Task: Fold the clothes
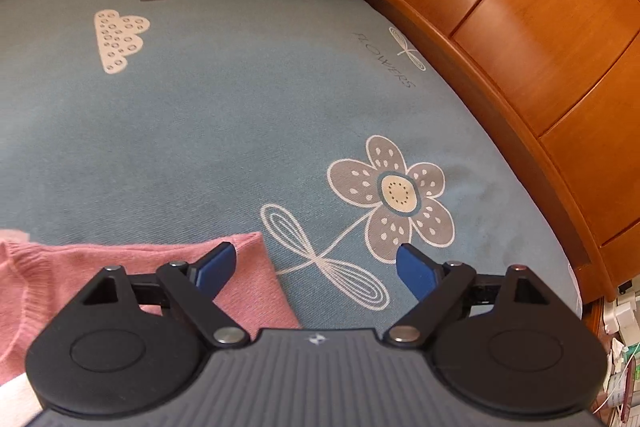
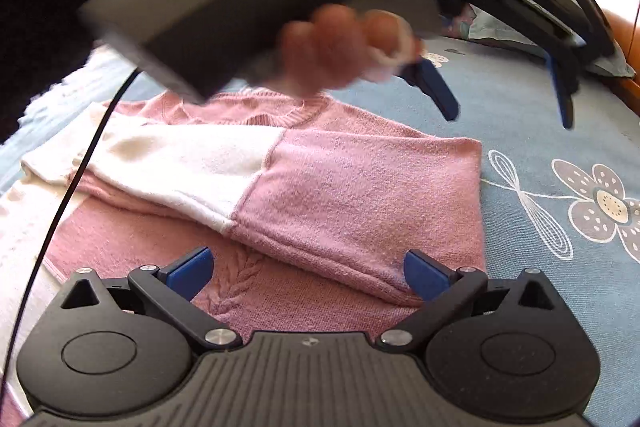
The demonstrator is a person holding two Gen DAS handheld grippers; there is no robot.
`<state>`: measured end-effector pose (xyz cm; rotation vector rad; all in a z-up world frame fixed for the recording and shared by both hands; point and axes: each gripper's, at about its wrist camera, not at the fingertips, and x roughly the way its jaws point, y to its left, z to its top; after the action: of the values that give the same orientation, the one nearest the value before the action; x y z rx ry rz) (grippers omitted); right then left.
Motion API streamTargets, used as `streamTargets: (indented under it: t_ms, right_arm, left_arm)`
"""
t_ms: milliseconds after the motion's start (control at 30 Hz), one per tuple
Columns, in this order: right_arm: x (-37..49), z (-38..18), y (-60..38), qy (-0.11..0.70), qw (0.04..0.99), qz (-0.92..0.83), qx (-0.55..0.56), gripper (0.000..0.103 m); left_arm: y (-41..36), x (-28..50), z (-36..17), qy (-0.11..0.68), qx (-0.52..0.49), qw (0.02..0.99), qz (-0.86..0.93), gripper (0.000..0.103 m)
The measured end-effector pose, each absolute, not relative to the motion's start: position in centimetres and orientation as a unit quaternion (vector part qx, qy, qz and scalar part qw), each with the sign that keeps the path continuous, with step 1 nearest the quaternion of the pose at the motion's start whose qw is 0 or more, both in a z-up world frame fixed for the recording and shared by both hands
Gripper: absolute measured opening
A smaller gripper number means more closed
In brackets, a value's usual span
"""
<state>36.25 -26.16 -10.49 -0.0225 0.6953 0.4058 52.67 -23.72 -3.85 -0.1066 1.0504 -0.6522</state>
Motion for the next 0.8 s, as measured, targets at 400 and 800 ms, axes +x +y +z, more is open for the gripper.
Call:
streamTargets:
  t_ms: [400,800]
  right_arm:
    - [34.8,-7.8,-32.7,0.299,0.923,0.205,0.132,0.103]
    - [34.9,-10.1,-37.8,0.328,0.912,0.159,0.190,0.103]
  left_arm:
    - [-12.3,45.6,0.4,0.506,-0.084,0.834,-0.204,0.089]
    - [-13.1,45.5,-6.3,0.502,-0.193,0.814,-0.218,0.088]
